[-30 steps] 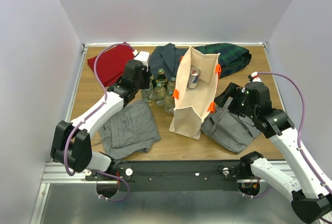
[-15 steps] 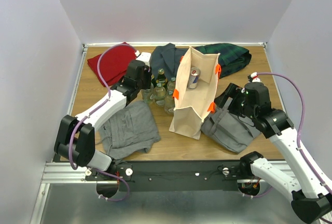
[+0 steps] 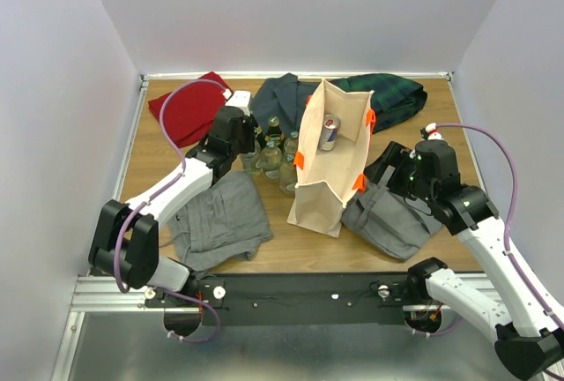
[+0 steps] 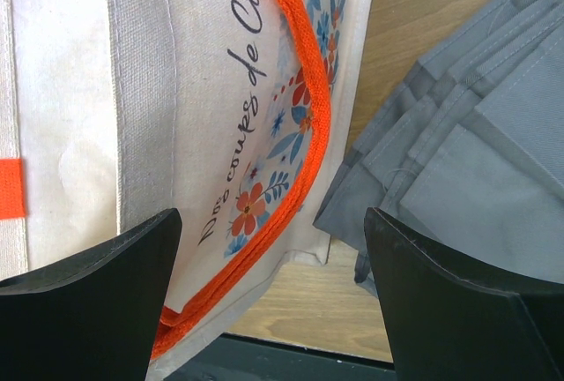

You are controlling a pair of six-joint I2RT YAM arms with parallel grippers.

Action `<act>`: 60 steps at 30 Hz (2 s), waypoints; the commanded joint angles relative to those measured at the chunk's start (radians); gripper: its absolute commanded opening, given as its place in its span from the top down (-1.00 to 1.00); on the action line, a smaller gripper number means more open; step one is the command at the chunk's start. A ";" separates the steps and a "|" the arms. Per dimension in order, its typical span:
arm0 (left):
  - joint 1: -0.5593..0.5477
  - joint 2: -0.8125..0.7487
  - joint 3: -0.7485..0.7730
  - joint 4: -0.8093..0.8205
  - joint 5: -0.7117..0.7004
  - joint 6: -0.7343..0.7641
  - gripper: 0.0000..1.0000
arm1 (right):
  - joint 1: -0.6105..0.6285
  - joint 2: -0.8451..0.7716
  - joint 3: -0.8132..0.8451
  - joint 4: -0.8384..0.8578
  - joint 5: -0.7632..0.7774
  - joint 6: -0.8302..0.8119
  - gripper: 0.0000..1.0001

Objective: Take the beverage out of the canvas bag
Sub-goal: Place the drink at the center of the board.

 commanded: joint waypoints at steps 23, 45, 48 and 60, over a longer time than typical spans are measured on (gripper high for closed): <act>-0.020 0.021 0.039 0.004 -0.001 -0.011 1.00 | 0.003 -0.012 -0.021 -0.009 0.033 -0.001 -0.86; -0.022 -0.044 0.042 -0.079 0.023 -0.047 -0.13 | 0.004 0.005 -0.028 0.012 0.016 -0.006 -0.86; -0.025 -0.059 0.035 -0.086 0.023 -0.052 -0.19 | 0.003 0.008 -0.025 0.019 0.011 -0.006 -0.86; -0.025 -0.132 0.079 -0.149 0.015 -0.050 -0.39 | 0.003 -0.005 -0.018 0.011 0.013 -0.006 -0.86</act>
